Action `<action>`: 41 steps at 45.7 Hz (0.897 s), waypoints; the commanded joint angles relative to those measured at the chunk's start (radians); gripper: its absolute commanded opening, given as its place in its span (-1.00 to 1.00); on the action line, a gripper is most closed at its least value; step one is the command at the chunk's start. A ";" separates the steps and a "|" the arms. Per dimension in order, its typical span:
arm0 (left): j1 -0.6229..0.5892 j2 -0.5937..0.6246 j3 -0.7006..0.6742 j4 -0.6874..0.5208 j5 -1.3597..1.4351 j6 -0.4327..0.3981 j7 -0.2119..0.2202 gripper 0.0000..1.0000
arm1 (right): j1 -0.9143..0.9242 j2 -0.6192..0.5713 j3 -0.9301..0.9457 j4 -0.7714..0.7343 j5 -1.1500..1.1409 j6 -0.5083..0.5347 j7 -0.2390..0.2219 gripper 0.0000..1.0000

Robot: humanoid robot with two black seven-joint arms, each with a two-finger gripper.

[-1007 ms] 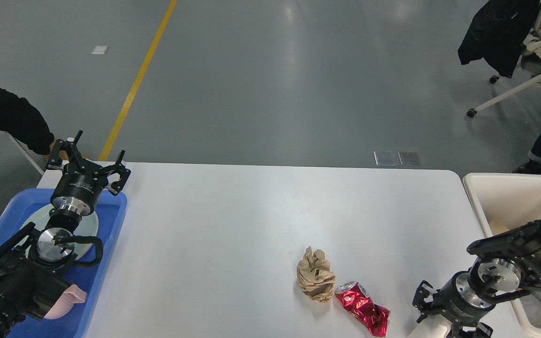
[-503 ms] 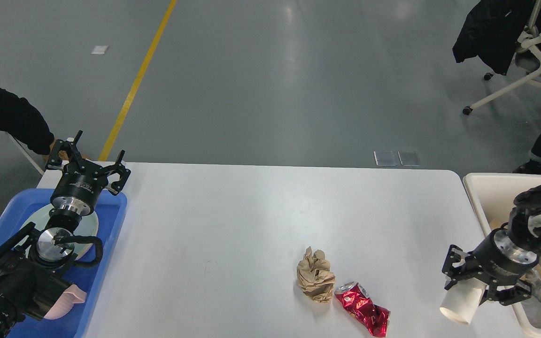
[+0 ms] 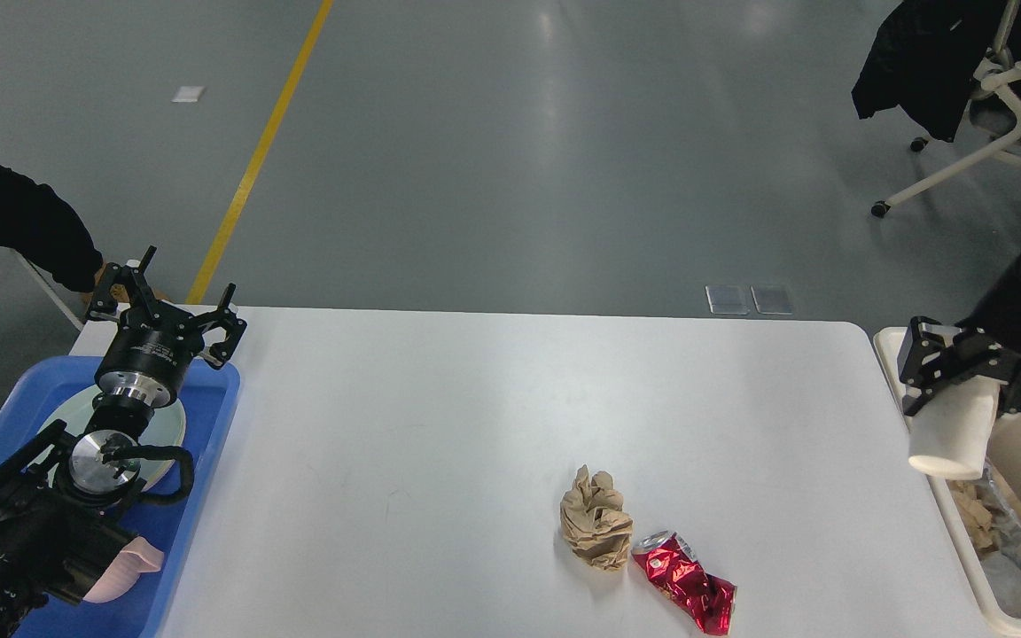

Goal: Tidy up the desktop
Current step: 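Lift the white paper cup and drop it into the bin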

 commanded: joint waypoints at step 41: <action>0.000 0.000 0.000 0.000 0.000 0.000 0.000 0.93 | -0.526 -0.018 -0.098 -0.728 -0.188 0.000 0.002 -1.00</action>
